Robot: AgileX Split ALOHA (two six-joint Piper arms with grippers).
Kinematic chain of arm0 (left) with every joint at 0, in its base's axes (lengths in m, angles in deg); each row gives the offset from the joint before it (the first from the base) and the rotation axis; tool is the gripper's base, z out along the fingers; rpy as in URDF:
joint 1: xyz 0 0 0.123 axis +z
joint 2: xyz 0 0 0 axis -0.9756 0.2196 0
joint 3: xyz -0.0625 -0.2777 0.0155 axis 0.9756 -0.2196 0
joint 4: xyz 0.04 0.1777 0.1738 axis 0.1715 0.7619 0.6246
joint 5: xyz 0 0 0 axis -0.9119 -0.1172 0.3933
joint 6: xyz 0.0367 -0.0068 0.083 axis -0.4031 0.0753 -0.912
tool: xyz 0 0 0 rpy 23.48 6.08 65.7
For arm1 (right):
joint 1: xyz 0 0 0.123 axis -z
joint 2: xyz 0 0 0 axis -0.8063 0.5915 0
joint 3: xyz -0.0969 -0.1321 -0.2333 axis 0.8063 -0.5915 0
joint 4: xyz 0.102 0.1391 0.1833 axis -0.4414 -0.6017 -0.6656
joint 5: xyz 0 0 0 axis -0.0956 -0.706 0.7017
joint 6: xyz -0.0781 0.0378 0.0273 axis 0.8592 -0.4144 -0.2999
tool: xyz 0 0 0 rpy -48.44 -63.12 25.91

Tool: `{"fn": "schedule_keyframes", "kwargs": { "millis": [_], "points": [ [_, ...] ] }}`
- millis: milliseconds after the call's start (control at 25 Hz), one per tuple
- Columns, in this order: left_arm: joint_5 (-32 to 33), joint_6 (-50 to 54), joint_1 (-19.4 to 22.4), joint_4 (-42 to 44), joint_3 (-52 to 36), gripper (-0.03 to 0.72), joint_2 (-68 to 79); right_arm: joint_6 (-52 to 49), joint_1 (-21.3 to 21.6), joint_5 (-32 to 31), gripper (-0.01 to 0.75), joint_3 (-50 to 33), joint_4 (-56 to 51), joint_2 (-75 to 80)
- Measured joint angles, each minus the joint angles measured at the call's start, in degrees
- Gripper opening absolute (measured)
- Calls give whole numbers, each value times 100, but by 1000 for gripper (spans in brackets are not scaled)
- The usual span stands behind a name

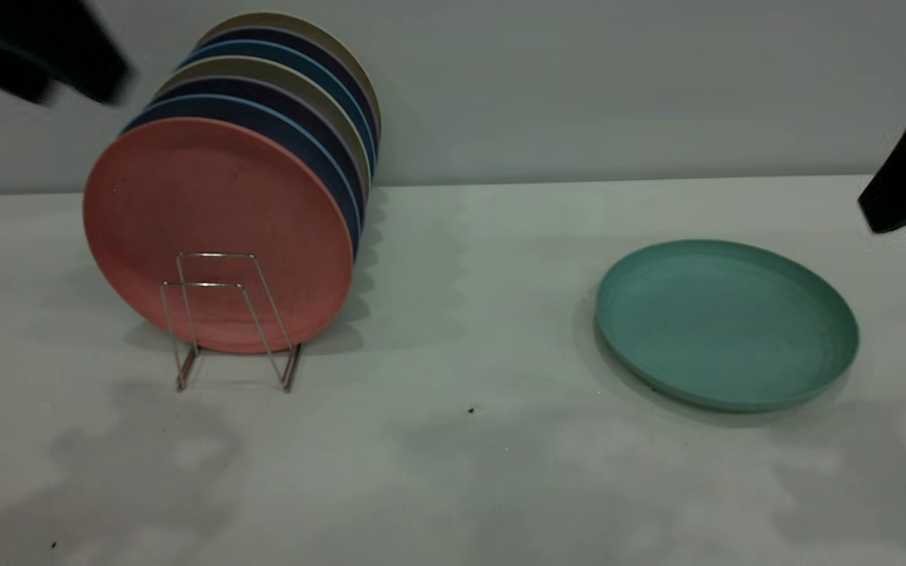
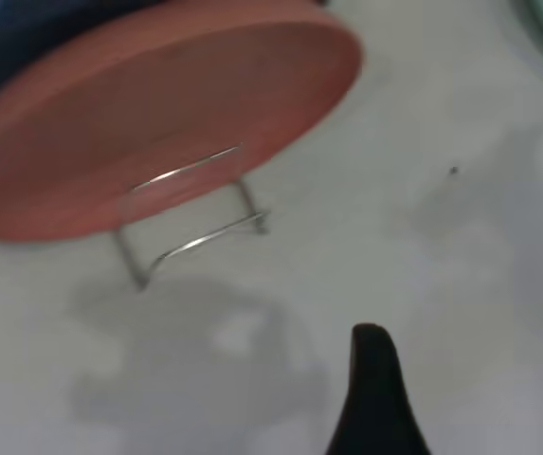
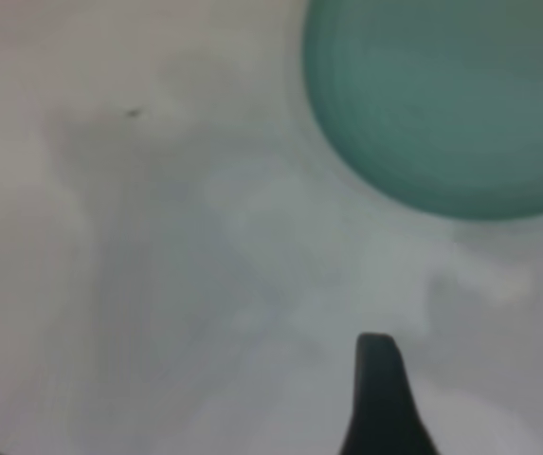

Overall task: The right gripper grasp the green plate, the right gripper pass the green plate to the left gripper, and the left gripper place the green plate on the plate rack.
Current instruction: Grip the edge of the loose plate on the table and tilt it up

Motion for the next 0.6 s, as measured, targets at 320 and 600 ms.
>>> {"fn": "schedule_keyframes", "kwargs": {
  "millis": [320,600],
  "points": [
    [-782,-11,-836,-155,375,553,1336,1117,951,-250,524,641,-1339,1655],
    [-1284,-24,-852,-680,484,553,2043,1800,1600,-552,524,1450,-2222,3179]
  ]
}}
